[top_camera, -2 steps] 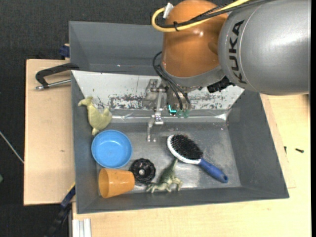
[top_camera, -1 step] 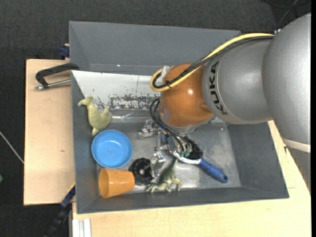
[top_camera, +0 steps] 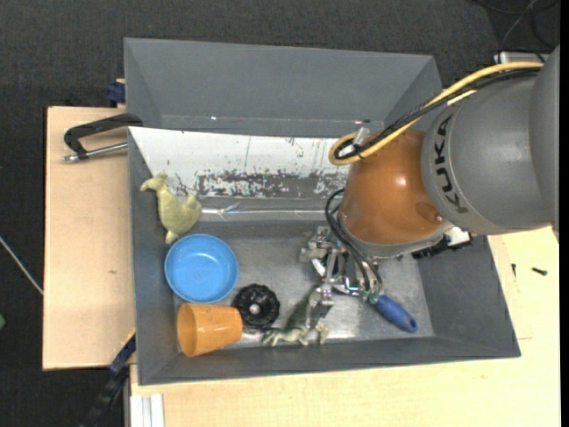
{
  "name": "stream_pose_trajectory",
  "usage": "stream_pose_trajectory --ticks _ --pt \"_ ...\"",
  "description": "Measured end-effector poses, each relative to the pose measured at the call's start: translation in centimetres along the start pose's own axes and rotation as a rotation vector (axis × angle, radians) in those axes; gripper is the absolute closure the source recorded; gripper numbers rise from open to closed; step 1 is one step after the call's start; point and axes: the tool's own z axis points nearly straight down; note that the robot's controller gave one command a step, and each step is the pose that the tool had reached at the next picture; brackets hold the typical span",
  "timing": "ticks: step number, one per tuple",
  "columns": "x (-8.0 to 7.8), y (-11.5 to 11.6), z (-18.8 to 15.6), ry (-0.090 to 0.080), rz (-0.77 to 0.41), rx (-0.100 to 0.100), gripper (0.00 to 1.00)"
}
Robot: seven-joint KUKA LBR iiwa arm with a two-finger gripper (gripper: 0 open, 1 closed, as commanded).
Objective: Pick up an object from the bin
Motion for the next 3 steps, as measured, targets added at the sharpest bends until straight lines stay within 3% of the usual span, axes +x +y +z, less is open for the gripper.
stream_pose_trajectory --ticks 1,2,3 --pt "0.2 -7.5 2.9 0.001 0.017 0.002 0.0" --pt "0.2 -7.0 2.7 0.002 0.01 -0.003 1.0" --pt "-1.6 -9.4 -10.9 -0.014 -0.196 0.002 1.0"
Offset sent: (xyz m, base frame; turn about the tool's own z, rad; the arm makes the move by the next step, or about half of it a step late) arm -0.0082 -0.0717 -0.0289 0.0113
